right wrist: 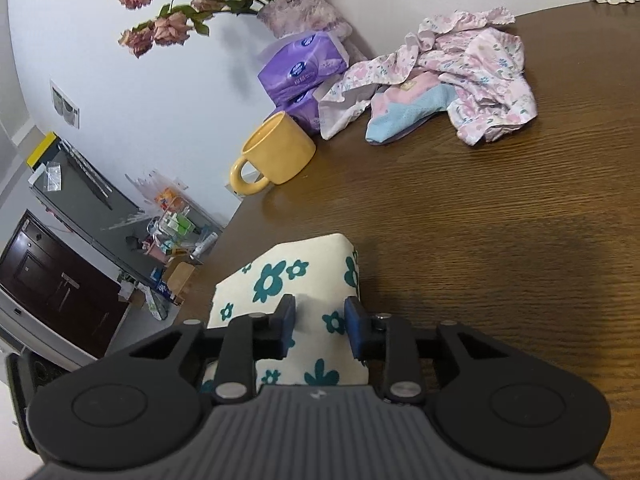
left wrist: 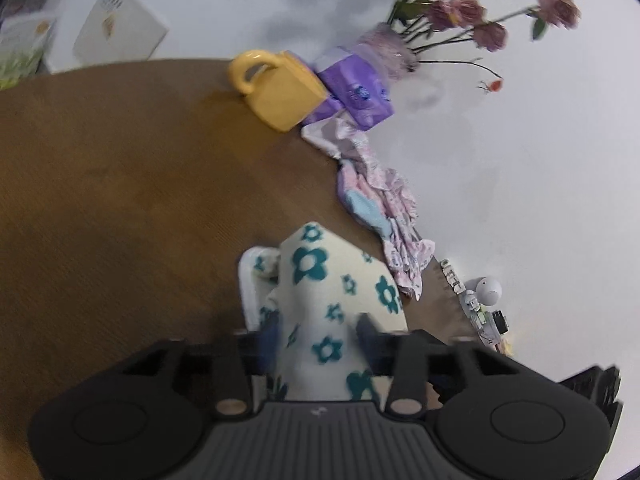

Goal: Fold clothes
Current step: 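Hold the bundle end pinched with both grippers and adjust the grip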

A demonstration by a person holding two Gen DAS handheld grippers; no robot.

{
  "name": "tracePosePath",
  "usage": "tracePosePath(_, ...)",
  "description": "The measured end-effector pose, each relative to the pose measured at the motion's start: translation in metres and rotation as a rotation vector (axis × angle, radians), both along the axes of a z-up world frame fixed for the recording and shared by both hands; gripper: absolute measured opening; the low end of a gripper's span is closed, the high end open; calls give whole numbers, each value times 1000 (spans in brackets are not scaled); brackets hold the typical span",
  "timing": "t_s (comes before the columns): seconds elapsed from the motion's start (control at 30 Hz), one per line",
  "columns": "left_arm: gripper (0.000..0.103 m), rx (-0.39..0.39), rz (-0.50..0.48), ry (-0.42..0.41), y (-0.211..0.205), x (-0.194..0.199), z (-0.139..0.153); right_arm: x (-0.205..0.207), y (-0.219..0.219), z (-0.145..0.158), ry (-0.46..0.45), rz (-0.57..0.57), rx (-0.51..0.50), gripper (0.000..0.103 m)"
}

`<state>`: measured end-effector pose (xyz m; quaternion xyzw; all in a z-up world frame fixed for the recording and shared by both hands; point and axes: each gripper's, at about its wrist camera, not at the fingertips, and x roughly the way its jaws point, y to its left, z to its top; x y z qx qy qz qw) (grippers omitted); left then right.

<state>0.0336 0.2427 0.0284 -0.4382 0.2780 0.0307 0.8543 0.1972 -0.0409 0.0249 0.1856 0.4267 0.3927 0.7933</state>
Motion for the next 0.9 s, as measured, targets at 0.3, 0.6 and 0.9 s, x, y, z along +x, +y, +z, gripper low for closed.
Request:
tracePosePath(0.3,15,1,-37,-16,-5,-7,2,-10,-6,-1,-5,18,-1,22)
tracePosePath(0.6,42,-50,-13,-43,1,-21,2,-18,-13,1,-25,30,4,24)
tracePosePath(0.9,17,-47,-42,-43,-2,-23,0,-23,-17,2,-39,32,5,20)
